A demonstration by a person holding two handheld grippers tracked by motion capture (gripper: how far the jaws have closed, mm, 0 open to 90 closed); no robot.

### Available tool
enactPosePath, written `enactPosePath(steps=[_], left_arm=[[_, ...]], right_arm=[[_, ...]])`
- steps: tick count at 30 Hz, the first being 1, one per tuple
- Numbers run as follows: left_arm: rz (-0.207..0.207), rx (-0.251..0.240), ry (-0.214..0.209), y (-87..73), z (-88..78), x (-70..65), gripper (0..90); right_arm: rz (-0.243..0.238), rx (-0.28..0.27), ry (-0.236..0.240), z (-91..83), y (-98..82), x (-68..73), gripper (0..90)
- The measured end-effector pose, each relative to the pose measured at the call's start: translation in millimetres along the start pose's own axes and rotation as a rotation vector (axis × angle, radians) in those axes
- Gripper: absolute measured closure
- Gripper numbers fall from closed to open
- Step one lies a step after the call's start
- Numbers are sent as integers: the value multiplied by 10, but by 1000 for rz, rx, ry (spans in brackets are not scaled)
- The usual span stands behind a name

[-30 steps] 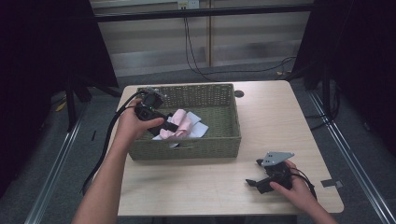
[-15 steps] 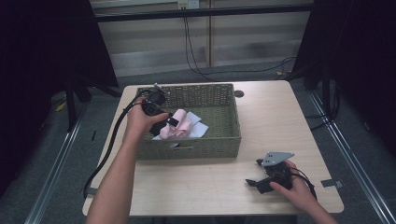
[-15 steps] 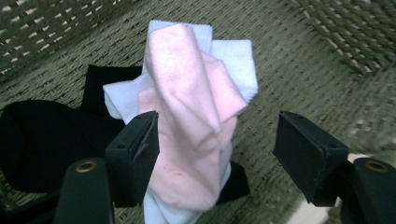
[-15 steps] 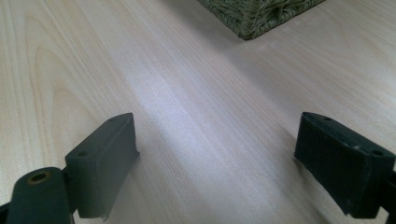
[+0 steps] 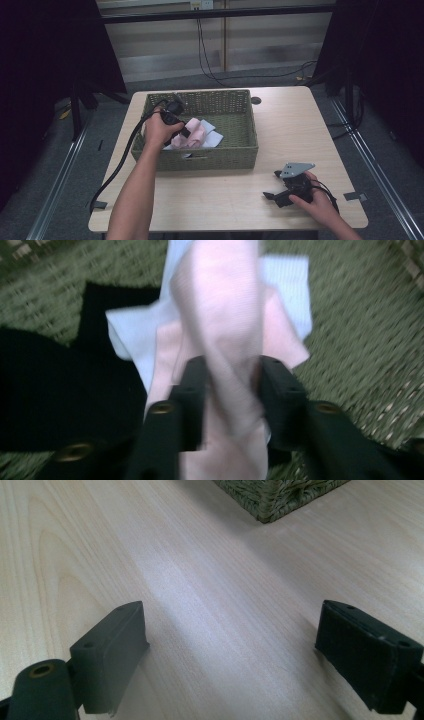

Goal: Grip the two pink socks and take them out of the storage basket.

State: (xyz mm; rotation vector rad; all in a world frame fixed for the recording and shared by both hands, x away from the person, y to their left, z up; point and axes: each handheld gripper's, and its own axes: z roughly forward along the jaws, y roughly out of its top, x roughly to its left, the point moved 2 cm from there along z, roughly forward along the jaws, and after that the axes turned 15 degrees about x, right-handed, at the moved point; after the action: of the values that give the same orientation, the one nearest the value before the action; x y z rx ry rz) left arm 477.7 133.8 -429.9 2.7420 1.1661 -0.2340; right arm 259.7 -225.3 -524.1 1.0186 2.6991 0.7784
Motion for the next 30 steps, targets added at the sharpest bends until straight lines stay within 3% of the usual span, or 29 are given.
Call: enactPosePath(steps=[4,5,13,16,18,30], left_arm=[[-9,-18,-26,-29,-119,3,827],[-3,-23,-25,-48,-231,-7,836],[27,-57,-67,-73,-619,-140,851],[37,-63,-68,-83,-680,-156,854],[58,-66,-109,-111,-780,-210,856],[96,-65,-139,-183,-1002,-323,856]], right_arm=[[-1,0,0,0,0,-1,121],[0,1,1,-1,0,1,121],[-3,0,1,0,1,-1,121],[-3,-1,0,0,1,-1,121],[-4,-1,0,1,1,-2,121],[-4,-1,0,1,1,-2,121]])
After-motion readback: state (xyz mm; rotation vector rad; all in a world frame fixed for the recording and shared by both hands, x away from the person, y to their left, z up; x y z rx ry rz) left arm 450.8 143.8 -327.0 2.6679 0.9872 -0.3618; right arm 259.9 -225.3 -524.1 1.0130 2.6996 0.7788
